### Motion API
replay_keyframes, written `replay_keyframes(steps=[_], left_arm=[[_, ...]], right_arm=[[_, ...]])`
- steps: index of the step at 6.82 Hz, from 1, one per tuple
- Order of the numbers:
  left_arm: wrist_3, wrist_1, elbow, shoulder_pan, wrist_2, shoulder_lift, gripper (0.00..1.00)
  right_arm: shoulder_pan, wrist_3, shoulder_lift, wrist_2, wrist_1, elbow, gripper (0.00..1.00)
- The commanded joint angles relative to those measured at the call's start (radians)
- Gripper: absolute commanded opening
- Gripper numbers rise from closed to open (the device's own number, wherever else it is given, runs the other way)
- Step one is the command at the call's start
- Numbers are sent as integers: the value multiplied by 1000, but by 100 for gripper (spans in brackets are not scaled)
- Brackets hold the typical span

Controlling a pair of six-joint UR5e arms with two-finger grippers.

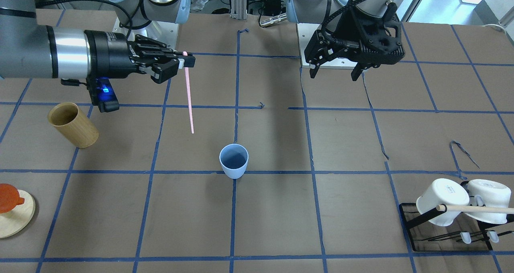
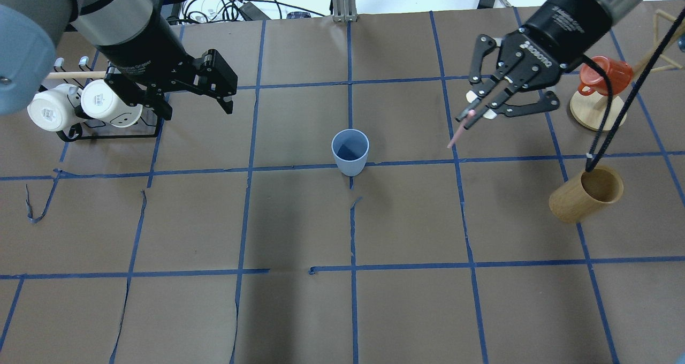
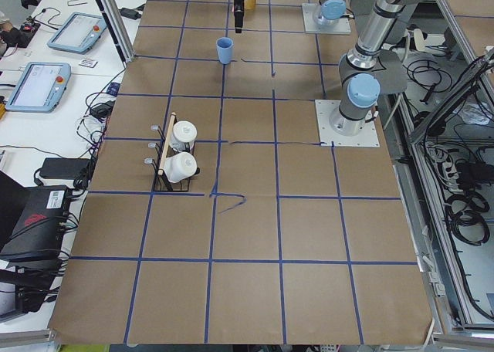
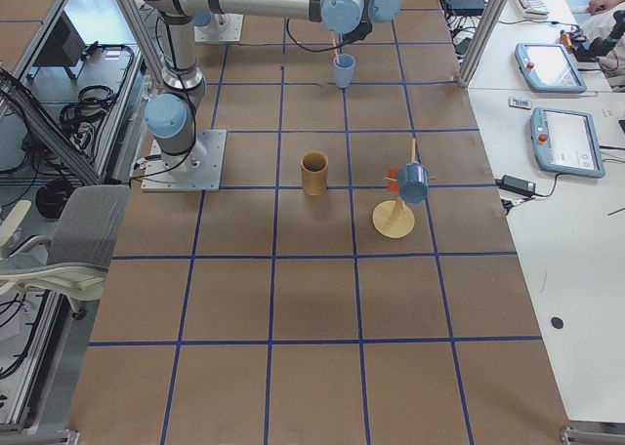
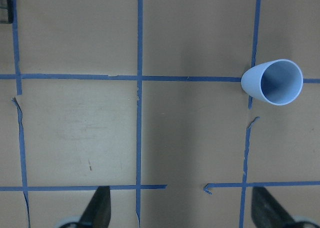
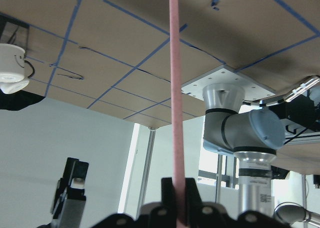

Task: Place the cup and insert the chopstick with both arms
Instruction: 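Move the held chopstick with the right gripper over the blue cup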

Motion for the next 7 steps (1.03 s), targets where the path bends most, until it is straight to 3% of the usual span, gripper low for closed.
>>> replay_keyframes(steps=[1, 5, 6, 7], left_arm=[[-1, -1, 4, 3, -17, 3, 100], [2, -12, -22, 3, -1, -17, 100], [2, 8, -19, 1, -1, -17, 100], [2, 3, -21, 3, 2, 0, 100]], right_arm=[[77, 155, 66, 121, -162, 10, 7], [88, 212, 113, 228, -277, 102, 9], [88, 215, 114, 228, -300, 122, 17], [86, 212, 114, 230, -305, 145, 44]])
